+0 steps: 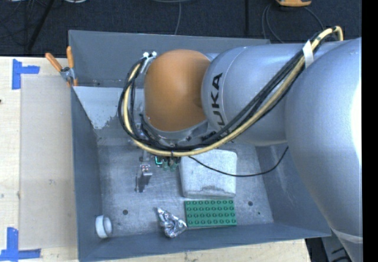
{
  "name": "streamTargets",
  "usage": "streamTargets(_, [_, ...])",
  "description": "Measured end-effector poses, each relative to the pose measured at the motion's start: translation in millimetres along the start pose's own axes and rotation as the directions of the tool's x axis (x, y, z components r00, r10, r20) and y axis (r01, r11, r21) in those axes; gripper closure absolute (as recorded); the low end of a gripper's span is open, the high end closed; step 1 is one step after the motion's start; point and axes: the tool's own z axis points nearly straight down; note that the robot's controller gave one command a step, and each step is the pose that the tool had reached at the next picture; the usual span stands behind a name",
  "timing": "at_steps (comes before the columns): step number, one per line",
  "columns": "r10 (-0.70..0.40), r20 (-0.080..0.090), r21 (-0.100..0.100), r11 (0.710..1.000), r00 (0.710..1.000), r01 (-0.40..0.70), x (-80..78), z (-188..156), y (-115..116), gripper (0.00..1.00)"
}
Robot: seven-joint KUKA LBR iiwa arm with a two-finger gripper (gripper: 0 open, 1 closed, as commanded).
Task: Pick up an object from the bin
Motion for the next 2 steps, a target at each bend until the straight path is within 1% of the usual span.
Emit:
streamTargets(1, [-0.181,0.006,0.003,0.984,0.984,0.181,-4.4,-7.6,-104.7,0.0])
streamTargets(2, [-0.177,0.006,-0.004,0.984,0.984,0.177,-58.3,50.7,-188.5,0.0])
